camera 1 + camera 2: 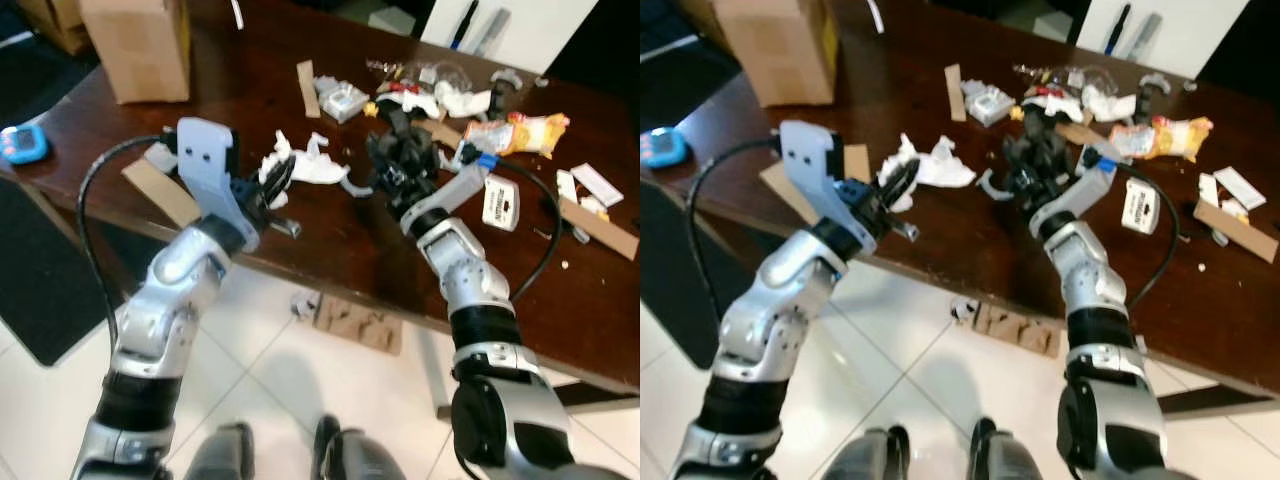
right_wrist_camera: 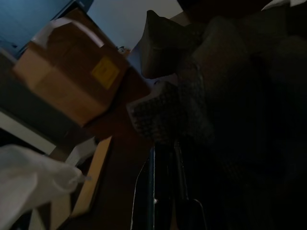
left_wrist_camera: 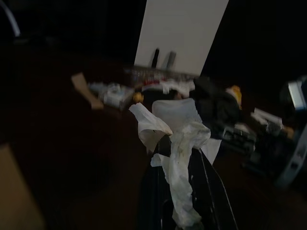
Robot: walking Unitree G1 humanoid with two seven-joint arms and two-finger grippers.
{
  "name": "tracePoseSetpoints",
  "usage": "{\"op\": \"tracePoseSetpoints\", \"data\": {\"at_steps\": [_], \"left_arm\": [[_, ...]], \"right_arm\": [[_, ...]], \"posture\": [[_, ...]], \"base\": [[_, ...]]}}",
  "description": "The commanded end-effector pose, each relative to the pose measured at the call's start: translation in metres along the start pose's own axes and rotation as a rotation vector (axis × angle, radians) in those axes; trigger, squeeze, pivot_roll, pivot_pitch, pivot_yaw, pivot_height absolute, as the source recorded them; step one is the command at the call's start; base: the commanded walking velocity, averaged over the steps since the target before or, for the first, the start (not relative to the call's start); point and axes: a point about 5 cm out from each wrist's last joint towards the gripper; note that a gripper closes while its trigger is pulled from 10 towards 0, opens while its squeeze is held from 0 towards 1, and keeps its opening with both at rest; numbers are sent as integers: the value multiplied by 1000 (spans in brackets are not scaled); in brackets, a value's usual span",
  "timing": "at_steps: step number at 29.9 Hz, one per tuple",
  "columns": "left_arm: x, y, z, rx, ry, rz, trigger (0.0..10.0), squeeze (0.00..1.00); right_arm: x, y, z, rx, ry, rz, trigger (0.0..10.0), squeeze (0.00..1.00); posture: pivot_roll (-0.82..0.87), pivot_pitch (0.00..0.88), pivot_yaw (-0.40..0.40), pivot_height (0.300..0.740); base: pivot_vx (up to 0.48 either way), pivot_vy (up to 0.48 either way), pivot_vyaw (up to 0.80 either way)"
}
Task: Picking trash to rubbish bin
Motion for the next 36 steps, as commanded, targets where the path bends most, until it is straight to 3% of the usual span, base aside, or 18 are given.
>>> {"op": "tracePoseSetpoints", "data": {"at_steps": [1,23,31,36], "left_arm": [[-9,11,-1,-32,-37,-21,10000,0],[-56,29,-5,-105,-190,-52,10000,0],[-105,21,-23,-44,-351,-36,10000,0],[-160,12,-60,29,-573,-14,10000,0]], "right_arm": [[2,9,-5,-29,9,-11,10000,0],[10,30,-17,-127,46,-69,10000,0],[9,32,-17,-146,40,-95,10000,0],[10,36,-18,-188,39,-112,10000,0]], "posture": [[166,135,-56,740],[108,115,-24,740],[97,106,-24,740],[94,108,-23,740]], "base": [[-480,0,0],[-476,0,0],[-120,0,-361],[0,0,-800]]}}
Point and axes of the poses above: a point about 5 cm out from each wrist's last joint towards the gripper, its own z axis pointing out of the wrist towards the gripper, its own x axis along the axis of the wrist's last joint, y = z × x, and after that the axes turned 7 degrees about z, right-handed
